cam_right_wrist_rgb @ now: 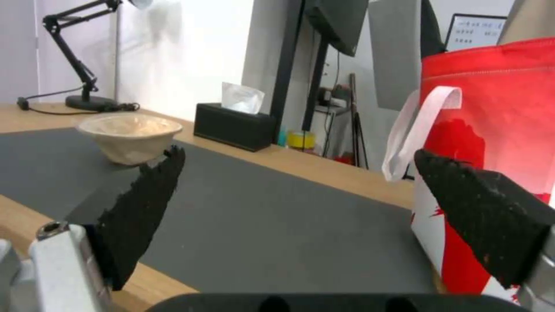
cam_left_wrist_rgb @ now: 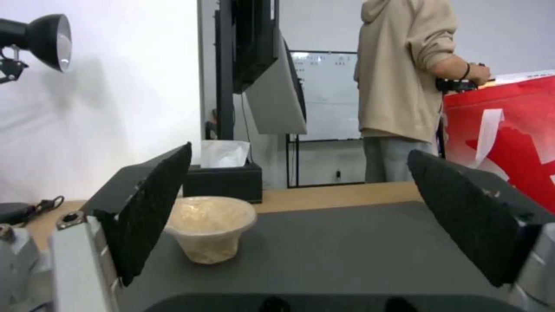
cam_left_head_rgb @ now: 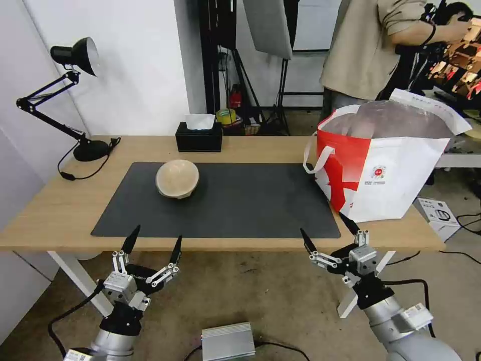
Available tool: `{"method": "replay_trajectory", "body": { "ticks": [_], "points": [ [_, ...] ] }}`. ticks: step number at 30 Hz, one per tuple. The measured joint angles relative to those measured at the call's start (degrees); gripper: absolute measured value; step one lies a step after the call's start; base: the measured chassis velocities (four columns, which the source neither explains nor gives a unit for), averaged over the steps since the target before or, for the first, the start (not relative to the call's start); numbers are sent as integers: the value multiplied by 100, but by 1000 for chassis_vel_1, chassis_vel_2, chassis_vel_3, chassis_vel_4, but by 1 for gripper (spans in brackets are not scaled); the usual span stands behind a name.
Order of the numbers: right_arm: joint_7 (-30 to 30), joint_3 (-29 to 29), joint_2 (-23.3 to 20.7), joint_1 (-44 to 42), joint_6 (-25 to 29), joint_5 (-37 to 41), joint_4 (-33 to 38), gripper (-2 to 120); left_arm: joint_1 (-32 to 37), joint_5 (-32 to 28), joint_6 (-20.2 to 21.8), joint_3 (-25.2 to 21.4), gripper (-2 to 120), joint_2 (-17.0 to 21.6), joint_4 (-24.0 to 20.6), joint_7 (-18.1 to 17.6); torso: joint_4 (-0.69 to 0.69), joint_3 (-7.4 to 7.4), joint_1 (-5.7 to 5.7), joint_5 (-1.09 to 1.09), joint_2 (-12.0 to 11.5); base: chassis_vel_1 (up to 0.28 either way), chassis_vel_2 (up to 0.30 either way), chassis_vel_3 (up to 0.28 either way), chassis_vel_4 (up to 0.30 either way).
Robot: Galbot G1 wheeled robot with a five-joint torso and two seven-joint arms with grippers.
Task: Pick up the trash from the table and place it into the takeout bag.
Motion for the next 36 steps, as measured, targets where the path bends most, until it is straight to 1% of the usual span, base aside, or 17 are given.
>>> {"method": "replay_trajectory", "body": {
  "ticks": [11,23,27,30,31,35,36],
  "points": [
    [-18,-9,-2,30,38,-26,-45,100,6,12,5,-3,100,22,-17,4,0,0,0,0,0,0,0,0,0],
    [-23,-74,-28,133,52,-63,-112,100,20,9,136,-160,100,90,-220,10,1,0,0,0,0,0,0,0,0],
    [-21,-74,-30,134,52,-64,-113,100,-42,9,248,-143,100,210,-243,10,1,0,0,0,0,0,0,0,0],
    [-20,-74,-31,135,52,-63,-113,100,-174,21,377,-100,100,465,-208,3,1,0,0,0,0,0,0,0,0],
    [-20,-74,-31,135,52,-63,-113,100,-174,21,377,-100,100,465,-208,3,1,0,0,0,0,0,0,0,0],
    [-19,-74,-31,136,52,-64,-112,100,-329,72,480,-71,100,721,-168,-3,0,0,0,0,0,0,0,0,0],
    [-19,-74,-31,136,52,-64,-112,100,-329,72,480,-71,100,721,-168,-3,0,0,0,0,0,0,0,0,0]
  ]
}}
